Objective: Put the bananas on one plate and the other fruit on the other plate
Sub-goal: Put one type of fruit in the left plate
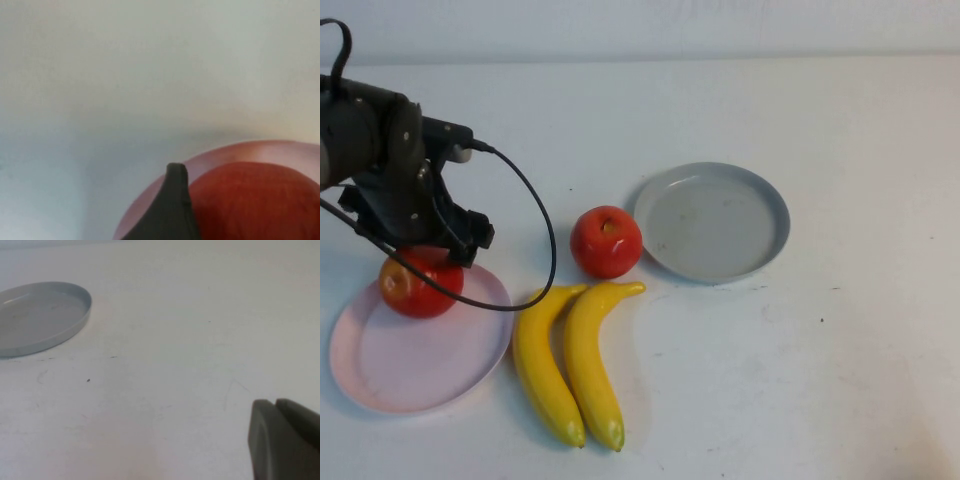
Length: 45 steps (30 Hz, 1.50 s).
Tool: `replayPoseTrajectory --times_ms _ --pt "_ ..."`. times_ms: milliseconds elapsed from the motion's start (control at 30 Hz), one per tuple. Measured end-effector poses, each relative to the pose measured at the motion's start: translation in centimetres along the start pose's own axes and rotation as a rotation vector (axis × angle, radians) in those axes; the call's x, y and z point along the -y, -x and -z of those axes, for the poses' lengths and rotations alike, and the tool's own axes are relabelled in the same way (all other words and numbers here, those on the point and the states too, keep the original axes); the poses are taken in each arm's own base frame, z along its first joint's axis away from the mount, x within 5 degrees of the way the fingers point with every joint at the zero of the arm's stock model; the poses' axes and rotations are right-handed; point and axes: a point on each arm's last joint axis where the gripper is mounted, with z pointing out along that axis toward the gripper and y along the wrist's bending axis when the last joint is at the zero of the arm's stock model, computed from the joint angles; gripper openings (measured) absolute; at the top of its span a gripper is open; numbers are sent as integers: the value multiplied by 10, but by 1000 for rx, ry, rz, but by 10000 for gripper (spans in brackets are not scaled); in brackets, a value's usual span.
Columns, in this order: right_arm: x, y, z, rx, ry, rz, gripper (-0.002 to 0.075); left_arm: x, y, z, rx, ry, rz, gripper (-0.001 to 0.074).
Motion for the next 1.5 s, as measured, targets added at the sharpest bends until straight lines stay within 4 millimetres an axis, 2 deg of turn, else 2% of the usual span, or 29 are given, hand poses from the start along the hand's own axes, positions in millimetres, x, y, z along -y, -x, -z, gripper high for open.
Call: replayPoseTrajectory --times_ms 300,433,533,700,867,1100,1500 --pt "0 0 0 0 0 0 -17 19 0 66 122 13 -75 614" --pt "0 0 0 0 0 0 -17 37 0 81 177 -24 -103 614" --pt "0 0 0 0 0 0 -17 58 4 85 226 -108 -143 614" --pt "0 0 0 0 0 0 -17 91 11 80 278 -268 -290 614" --pt "0 0 0 0 0 0 -17 111 21 71 308 -329 -402 614" --pt "0 0 0 0 0 0 -17 122 27 51 311 -331 -494 614" --pt "0 0 0 0 0 0 -17 126 31 29 320 -305 -528 614"
